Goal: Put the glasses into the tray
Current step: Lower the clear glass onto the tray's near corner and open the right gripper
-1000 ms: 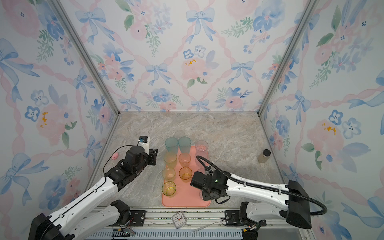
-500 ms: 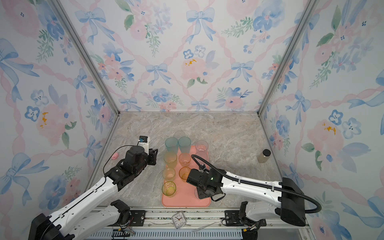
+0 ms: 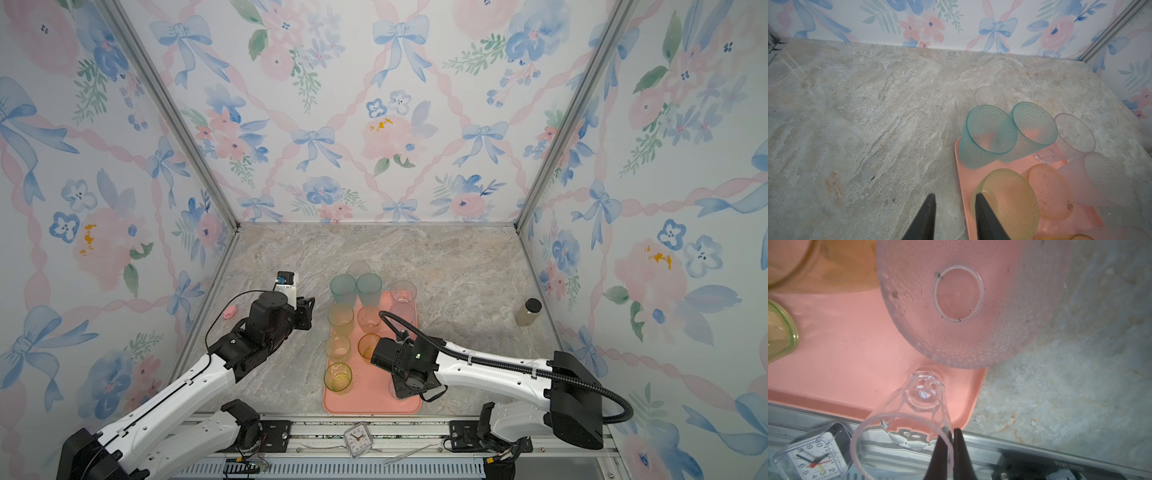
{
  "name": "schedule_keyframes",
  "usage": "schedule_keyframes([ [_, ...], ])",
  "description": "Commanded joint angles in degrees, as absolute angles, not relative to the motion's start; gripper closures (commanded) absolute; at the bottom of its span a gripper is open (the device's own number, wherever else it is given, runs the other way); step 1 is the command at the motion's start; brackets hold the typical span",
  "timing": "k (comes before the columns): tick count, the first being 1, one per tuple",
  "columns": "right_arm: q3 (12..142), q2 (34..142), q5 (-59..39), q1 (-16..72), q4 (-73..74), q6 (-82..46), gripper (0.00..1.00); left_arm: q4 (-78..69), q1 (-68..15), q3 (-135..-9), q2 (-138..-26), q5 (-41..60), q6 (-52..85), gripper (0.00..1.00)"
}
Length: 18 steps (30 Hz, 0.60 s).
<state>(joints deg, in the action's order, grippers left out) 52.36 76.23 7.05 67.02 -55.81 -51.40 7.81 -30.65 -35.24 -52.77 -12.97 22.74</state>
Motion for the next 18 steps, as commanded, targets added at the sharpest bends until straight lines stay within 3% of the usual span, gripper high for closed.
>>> schedule_keyframes([
  [1, 51.33, 76.85, 6.69, 66.10, -56.03, -50.76, 1.00, 8.81, -30.19, -34.35, -52.22, -12.79, 22.15, 0.65],
  [11, 50.71, 76.75, 6.50, 65.23, -55.86, -50.05, 1.00, 8.96, -30.15, -34.76, -52.80, -12.57, 21.97, 0.65],
  [18, 51.00, 76.69, 6.59, 64.96, -55.90, -49.66, 0.83, 9.15, -30.07, -35.05, -52.95, -12.65, 21.88, 0.65],
])
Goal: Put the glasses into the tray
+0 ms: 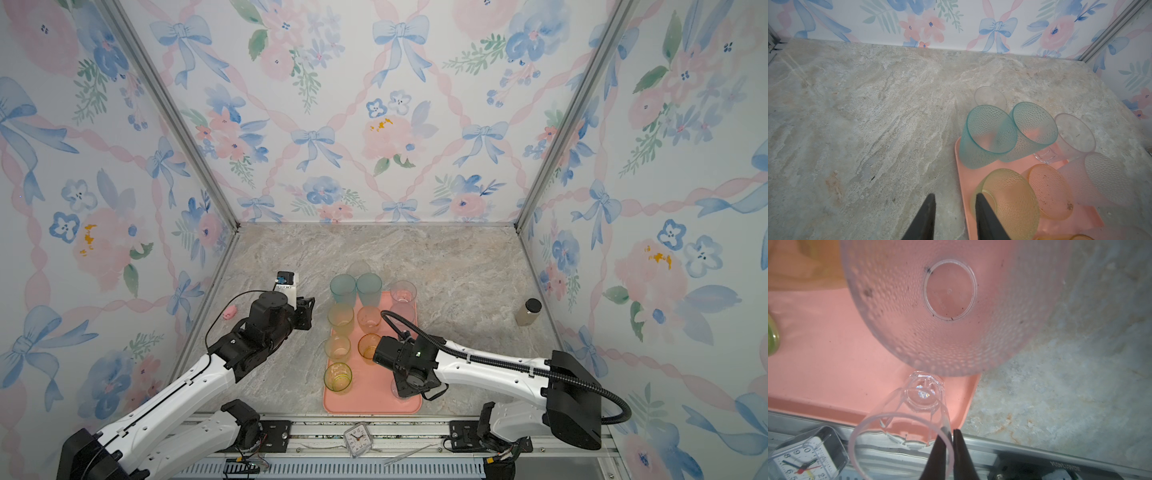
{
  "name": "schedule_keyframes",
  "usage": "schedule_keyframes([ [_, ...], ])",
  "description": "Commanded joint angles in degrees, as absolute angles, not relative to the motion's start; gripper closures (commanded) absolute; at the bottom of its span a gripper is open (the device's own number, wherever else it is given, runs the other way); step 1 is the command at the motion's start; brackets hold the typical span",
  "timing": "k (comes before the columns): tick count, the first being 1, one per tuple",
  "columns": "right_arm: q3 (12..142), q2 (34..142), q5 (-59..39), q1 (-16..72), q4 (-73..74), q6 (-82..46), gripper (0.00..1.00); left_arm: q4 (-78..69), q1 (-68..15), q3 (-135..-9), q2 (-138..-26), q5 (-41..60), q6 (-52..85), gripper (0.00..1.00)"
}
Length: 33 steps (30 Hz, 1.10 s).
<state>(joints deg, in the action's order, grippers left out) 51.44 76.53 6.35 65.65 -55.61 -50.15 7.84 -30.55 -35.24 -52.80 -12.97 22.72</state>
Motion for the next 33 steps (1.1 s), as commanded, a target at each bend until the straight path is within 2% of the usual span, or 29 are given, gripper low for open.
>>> schedule_keyframes([
  [1, 50.98, 76.62, 6.61, 64.96, -55.94, -49.56, 0.80, 9.22, -30.06, -35.07, -53.03, -12.66, 21.88, 0.65],
  [10, 51.93, 75.78, 7.20, 64.76, -56.91, -49.02, 0.70, 9.26, -29.89, -35.38, -53.44, -12.66, 21.81, 0.65],
  [14, 52.92, 74.88, 7.78, 64.72, -57.58, -48.56, 0.61, 9.25, -29.82, -35.24, -53.50, -12.93, 21.88, 0.65],
  [22, 57.40, 69.27, 12.15, 62.66, -63.47, -46.39, 0.50, 9.60, -29.20, -34.89, -52.83, -13.98, 21.75, 0.63],
  [30, 64.62, 61.24, 22.45, 51.43, -66.62, -38.22, 0.39, 9.50, -27.92, -35.07, -53.48, -16.33, 21.10, 0.58],
  [33, 67.29, 59.89, 23.67, 45.36, -63.58, -31.67, 0.37, 8.63, -27.36, -35.00, -54.05, -18.20, 20.84, 0.53],
])
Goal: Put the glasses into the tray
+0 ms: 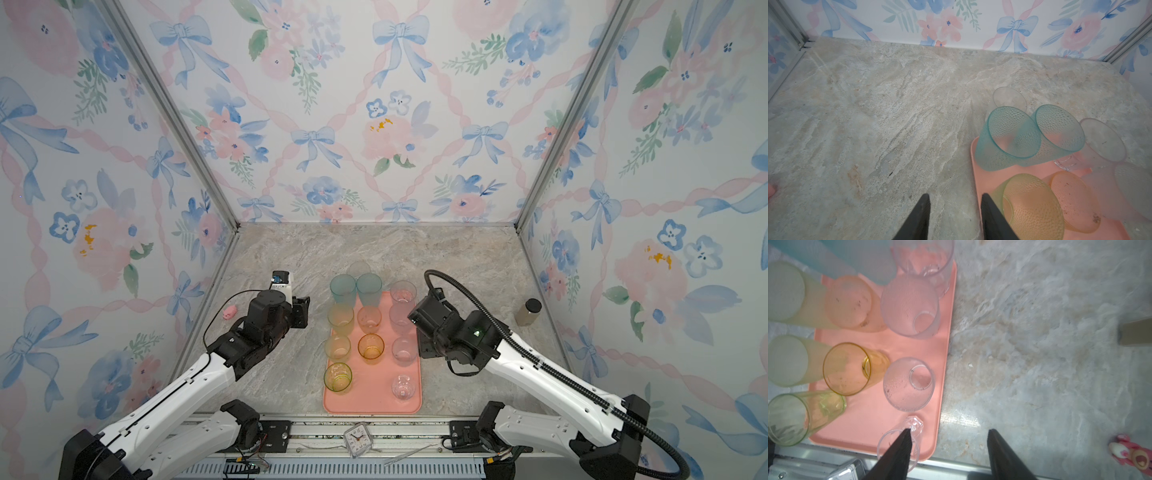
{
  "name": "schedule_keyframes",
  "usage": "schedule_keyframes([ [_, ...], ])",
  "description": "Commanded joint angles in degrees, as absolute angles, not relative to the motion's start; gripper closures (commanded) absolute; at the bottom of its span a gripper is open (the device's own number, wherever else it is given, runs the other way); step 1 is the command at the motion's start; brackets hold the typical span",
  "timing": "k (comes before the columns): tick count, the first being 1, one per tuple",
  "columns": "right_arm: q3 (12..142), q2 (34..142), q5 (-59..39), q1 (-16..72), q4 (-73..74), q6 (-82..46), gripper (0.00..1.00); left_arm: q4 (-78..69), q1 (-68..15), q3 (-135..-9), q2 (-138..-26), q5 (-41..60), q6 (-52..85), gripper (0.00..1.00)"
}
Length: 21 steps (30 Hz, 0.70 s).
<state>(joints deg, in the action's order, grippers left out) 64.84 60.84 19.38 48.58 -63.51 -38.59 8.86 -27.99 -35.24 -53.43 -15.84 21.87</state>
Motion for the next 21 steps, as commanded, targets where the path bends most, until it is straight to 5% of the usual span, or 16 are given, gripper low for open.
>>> schedule_keyframes([
  [1, 68.12, 59.82, 24.17, 43.38, -62.02, -29.71, 0.36, 7.90, -27.12, -34.96, -54.16, -18.81, 20.74, 0.50],
  [4, 69.47, 59.82, 26.29, 38.36, -56.96, -25.76, 0.34, 6.38, -26.18, -34.67, -54.42, -20.34, 20.74, 0.02],
  [14, 67.01, 57.39, 25.69, 26.14, -45.49, -18.99, 0.29, 1.93, -23.89, -33.41, -53.63, -27.73, 19.80, 0.02],
  [21, 62.05, 56.20, 24.58, 20.75, -41.86, -17.79, 0.28, -19.78, -22.92, -21.83, -53.75, -36.18, 9.79, 0.02],
])
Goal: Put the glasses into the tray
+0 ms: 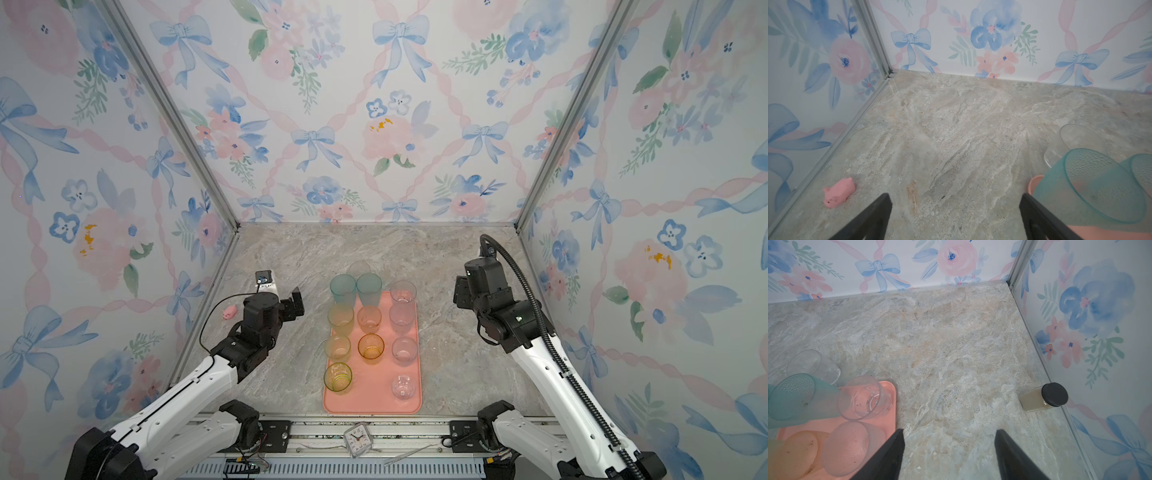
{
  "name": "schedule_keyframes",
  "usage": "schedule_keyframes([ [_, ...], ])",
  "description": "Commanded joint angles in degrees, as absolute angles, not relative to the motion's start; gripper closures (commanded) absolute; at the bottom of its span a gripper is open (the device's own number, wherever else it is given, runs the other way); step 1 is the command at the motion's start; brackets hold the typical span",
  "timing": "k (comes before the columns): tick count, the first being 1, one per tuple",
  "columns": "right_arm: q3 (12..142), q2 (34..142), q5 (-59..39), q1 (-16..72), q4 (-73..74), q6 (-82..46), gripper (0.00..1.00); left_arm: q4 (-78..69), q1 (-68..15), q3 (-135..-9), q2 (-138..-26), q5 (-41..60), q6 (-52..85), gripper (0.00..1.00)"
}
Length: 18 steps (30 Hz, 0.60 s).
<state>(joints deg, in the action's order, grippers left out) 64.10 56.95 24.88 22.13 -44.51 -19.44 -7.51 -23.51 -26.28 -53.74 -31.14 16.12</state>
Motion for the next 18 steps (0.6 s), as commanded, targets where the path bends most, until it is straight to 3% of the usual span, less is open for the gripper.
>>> schedule_keyframes([
  [1, 61.26, 56.02, 24.31, 20.21, -41.22, -17.67, 0.28, -24.07, -22.58, -19.70, -54.18, -36.59, 8.24, 0.02],
  [10, 58.42, 54.82, 23.02, 17.87, -38.73, -16.50, 0.28, -55.95, -16.76, -7.62, -63.13, -34.40, 1.95, 0.02],
  [18, 56.81, 54.54, 20.57, 16.46, -37.00, -15.79, 0.27, -63.10, -13.35, -5.08, -69.92, -31.11, 5.36, 0.02],
])
